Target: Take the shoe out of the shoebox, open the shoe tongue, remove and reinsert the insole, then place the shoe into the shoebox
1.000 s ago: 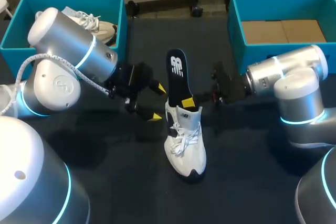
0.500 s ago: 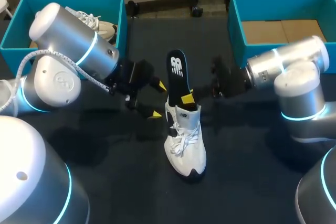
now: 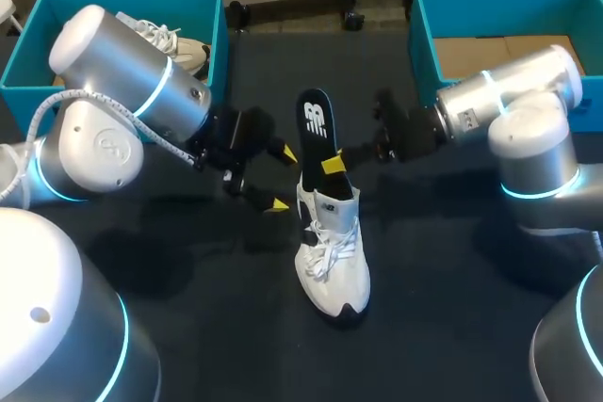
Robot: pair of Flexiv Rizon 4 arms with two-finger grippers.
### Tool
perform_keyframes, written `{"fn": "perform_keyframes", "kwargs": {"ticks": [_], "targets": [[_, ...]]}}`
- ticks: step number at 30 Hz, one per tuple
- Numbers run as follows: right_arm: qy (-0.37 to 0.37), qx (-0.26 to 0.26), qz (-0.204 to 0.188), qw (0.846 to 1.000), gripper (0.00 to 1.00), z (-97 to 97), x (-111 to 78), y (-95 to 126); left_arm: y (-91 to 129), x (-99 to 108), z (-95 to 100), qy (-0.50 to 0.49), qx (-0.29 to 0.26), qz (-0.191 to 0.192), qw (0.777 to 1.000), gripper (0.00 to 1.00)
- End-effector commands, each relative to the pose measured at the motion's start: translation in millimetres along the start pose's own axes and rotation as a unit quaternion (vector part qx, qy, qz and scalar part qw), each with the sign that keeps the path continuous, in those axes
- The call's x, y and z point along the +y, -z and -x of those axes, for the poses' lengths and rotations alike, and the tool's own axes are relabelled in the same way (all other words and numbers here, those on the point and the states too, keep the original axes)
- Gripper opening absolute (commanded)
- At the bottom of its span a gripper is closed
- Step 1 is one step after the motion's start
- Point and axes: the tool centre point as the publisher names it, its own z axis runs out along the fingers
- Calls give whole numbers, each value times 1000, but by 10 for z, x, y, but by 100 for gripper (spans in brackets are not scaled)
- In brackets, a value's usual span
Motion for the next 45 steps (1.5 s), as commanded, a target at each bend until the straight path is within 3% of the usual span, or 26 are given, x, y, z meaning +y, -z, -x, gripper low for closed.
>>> {"fn": "perform_keyframes", "kwargs": {"ticks": [1,9,19,26,28,31,35,41,42,43,45], "targets": [[-11,6,-11,1000,0,67,-12,-31,3,1,-17,-1,-2,0,1000,100],[-8,16,-6,1000,0,61,-151,-36,0,0,-30,2,0,1,1000,100],[-30,21,-4,999,0,-156,-397,-92,-2,10,-59,6,0,2,1000,100],[-39,17,-9,999,0,-190,-436,-117,-24,13,-71,6,3,0,1000,100],[-27,10,-8,1000,15,-167,-367,-98,-27,5,-66,5,3,-1,1000,100],[-14,6,-9,1000,24,-166,-242,-72,-27,1,-62,4,3,-1,1000,100],[2,6,-13,1000,29,-101,-115,-78,-13,0,-58,2,2,-1,1000,100],[5,13,-18,1000,23,4,-17,-107,2,7,-63,2,2,1,1000,100],[3,15,-19,1000,17,18,-18,-108,6,7,-64,2,2,2,1000,100],[1,18,-21,1000,0,35,-20,-105,9,9,-64,2,2,2,1000,100],[0,28,-14,1000,0,63,-32,-92,13,12,-64,2,2,2,1000,100]]}}
